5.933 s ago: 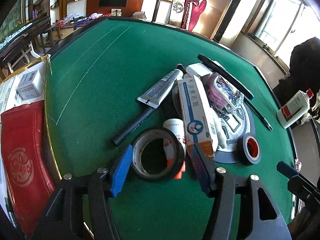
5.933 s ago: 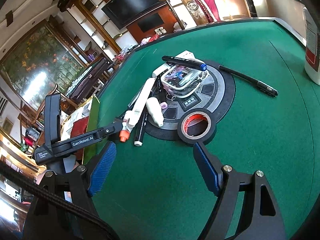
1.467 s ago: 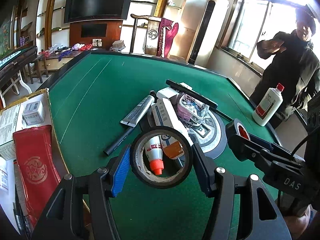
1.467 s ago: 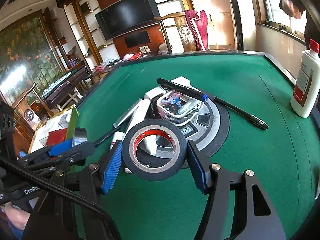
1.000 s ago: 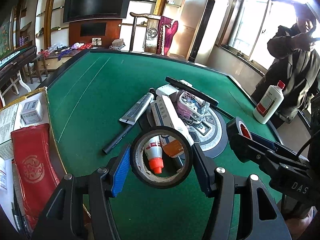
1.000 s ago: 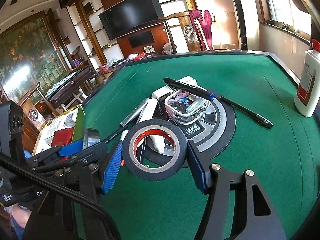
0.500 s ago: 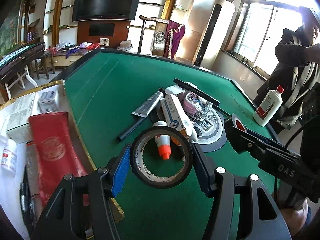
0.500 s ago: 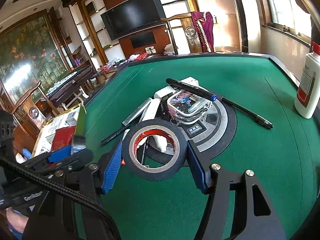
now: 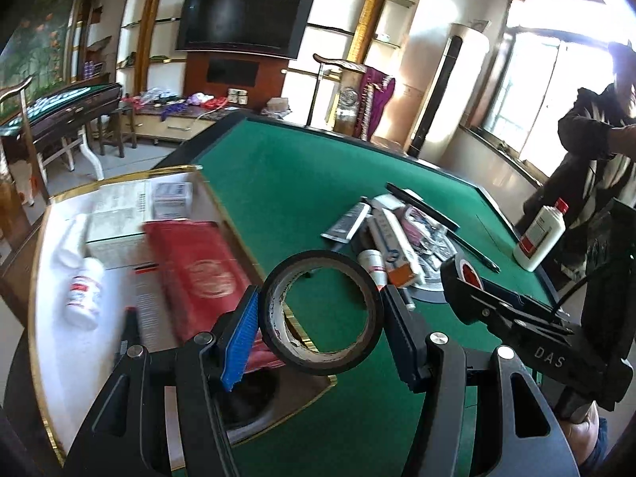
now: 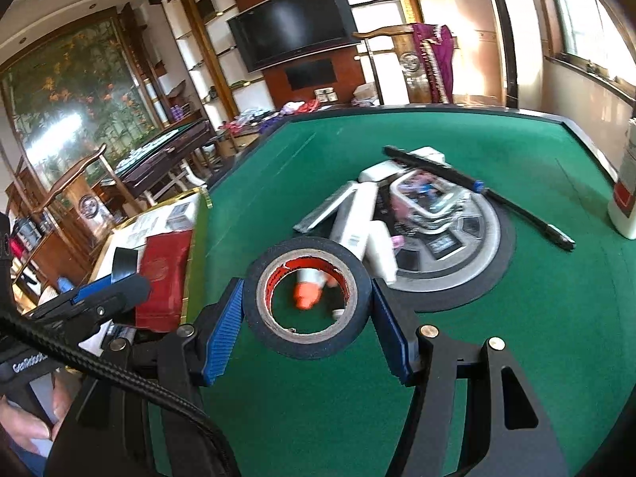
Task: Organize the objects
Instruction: 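Carry both tape rolls over the white tray and release them inside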
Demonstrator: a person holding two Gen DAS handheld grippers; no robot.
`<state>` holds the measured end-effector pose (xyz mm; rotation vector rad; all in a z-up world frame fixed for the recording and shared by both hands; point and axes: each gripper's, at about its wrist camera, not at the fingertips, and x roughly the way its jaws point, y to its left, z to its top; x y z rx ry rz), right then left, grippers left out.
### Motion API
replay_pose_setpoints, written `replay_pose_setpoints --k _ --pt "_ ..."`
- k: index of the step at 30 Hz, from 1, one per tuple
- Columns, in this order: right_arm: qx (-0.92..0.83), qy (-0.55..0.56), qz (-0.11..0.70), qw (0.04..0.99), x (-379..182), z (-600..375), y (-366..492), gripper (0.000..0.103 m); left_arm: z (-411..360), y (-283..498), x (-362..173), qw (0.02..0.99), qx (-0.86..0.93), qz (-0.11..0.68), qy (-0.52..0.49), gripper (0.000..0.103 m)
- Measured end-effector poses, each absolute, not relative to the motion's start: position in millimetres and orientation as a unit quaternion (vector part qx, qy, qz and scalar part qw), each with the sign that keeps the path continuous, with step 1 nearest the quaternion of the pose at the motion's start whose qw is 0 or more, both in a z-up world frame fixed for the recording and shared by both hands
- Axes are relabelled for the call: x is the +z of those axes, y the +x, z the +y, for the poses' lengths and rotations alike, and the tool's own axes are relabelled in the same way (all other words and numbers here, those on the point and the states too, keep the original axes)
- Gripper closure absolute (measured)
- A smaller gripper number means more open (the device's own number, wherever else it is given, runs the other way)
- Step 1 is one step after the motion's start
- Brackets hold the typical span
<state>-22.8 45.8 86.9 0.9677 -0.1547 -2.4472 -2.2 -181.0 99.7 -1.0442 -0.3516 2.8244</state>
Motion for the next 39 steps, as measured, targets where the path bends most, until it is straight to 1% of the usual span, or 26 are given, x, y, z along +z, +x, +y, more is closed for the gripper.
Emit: replay_pose_setpoints --k 10,18,23,30,39 --pt "-0.88 0.359 -0.047 0.306 90.6 -14.9 -9.5 0.041 -253.3 19.7 101.6 0.003 0.934 -0.156 -0.322 0.049" --pt "-0.858 0.364 -0.005 0.363 91.2 -85.1 13.1 0.041 -323.2 25.5 86.6 -0.05 0.928 -0.181 -0.322 0.049" --pt "-0.841 0.373 0.028 0.391 82.9 -125.6 24.5 0.041 -363.5 3.3 69.6 -0.067 0.915 -0.198 -0.345 0.049" --pt "-0.818 0.39 0.068 0.417 63.9 -176.4 33.6 0.041 -400.1 -31.6 52.6 -0.077 0.9 -0.204 -0.378 0.049" --pt "-0.784 0.421 0.084 0.448 45.5 -223.9 41.9 0.041 -429.7 -72.4 51.3 -0.092 0.887 -0.197 -0.407 0.049"
